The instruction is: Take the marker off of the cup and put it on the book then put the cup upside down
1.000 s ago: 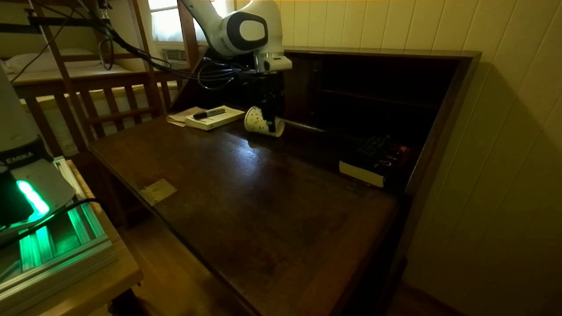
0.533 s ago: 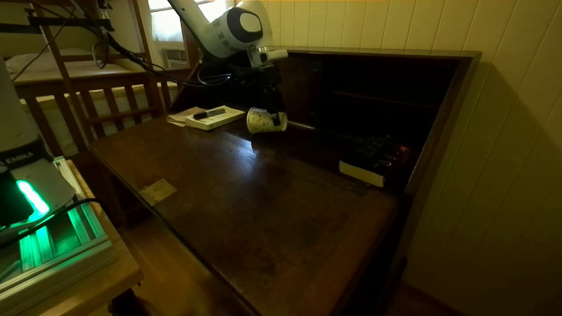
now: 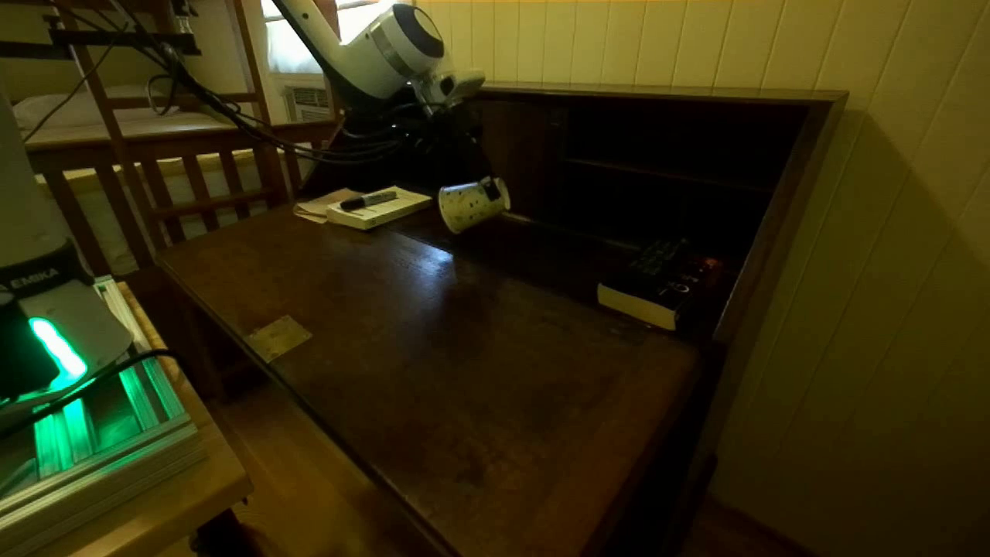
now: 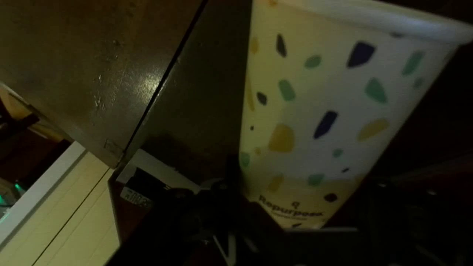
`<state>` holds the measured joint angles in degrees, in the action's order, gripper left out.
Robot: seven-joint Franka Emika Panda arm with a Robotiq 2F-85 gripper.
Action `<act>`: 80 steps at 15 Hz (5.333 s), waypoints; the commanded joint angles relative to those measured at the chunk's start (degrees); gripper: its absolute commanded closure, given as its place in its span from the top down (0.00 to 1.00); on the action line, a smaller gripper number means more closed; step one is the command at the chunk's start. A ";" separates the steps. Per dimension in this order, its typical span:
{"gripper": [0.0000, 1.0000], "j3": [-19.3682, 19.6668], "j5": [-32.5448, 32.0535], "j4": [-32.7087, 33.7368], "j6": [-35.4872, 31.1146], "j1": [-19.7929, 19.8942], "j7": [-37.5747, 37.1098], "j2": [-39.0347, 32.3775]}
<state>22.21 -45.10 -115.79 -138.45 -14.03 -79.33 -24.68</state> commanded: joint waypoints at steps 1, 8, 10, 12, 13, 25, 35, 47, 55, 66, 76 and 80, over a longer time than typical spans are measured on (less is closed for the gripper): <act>0.59 -2.97 -9.59 -0.15 4.62 0.72 -6.23 1.63; 0.59 -10.03 -22.71 -0.59 12.78 3.38 -15.56 2.18; 0.59 -11.76 -25.24 -0.76 14.92 4.10 -18.08 2.13; 0.59 -13.38 -27.41 -0.78 16.99 4.87 -20.86 1.97; 0.58 -14.01 -28.50 -0.82 17.89 5.11 -22.63 1.93; 0.58 -18.76 -34.50 -1.77 21.90 8.19 -35.90 0.37; 0.58 -20.21 -38.21 -1.24 28.12 8.04 -39.82 -2.23; 0.61 -21.51 -39.32 -0.72 32.79 8.22 -42.52 -4.86; 0.66 -21.90 -39.12 0.01 33.96 8.20 -42.97 -6.24; 0.71 -22.05 -40.32 0.52 35.73 8.09 -43.93 -6.50; 0.94 -23.10 -41.26 -0.81 34.08 8.59 -48.22 -3.65; 1.00 -23.74 -40.95 -1.95 33.03 8.93 -48.99 -0.83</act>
<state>-0.17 -84.75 -116.03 -104.14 -6.62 -126.55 -28.47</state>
